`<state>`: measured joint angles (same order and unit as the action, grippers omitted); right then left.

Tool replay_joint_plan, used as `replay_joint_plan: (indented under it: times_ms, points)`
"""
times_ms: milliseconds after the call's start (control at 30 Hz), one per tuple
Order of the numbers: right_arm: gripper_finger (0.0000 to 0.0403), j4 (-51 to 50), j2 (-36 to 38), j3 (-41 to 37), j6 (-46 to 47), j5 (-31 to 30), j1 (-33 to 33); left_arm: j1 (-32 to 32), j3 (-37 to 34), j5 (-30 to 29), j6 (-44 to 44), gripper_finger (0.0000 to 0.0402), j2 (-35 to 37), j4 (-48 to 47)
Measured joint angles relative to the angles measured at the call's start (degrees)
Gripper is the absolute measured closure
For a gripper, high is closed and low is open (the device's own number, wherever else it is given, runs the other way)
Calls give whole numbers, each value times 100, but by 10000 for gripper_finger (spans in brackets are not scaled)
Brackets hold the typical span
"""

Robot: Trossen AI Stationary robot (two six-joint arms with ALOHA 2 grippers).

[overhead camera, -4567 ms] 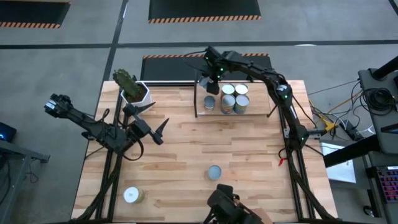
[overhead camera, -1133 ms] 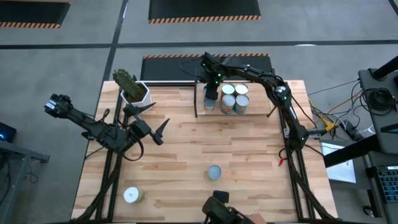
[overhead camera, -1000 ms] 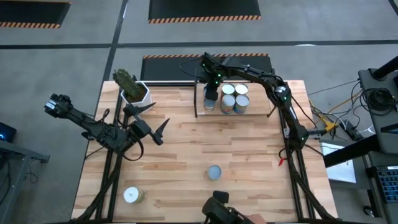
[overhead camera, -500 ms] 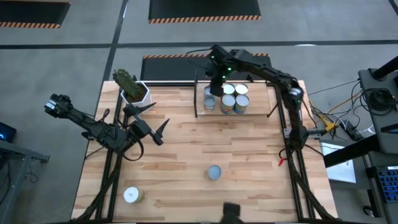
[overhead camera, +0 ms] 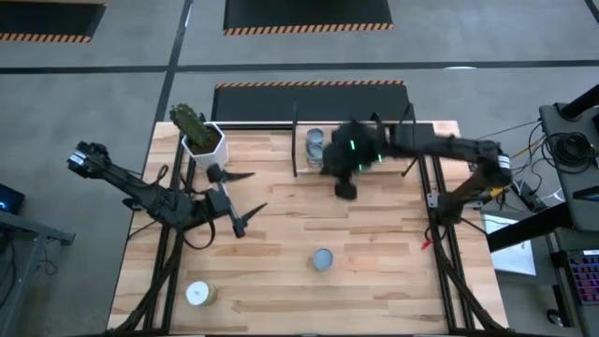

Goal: Pick and place cans onto a shelf
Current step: Put the canned oranges on the shelf

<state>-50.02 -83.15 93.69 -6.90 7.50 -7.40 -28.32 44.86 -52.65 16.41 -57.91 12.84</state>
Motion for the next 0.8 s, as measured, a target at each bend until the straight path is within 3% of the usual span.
replay_joint_plan:
  times_ms: [133,400,600,800]
  points:
    - [394,626,449,-902,411,-756,998,-12,22,273,4,40,-215,277]
    - [394,1892,848,-2526,1298,-1831,2660,-61,328,277,-75,40,-790,262]
    - [394,2910,725,-3406,1774,-1959,3338,-63,641,276,14,40,-1209,240]
    - [394,3795,492,-3952,1960,-1959,3536,-137,737,266,10,40,-1441,195]
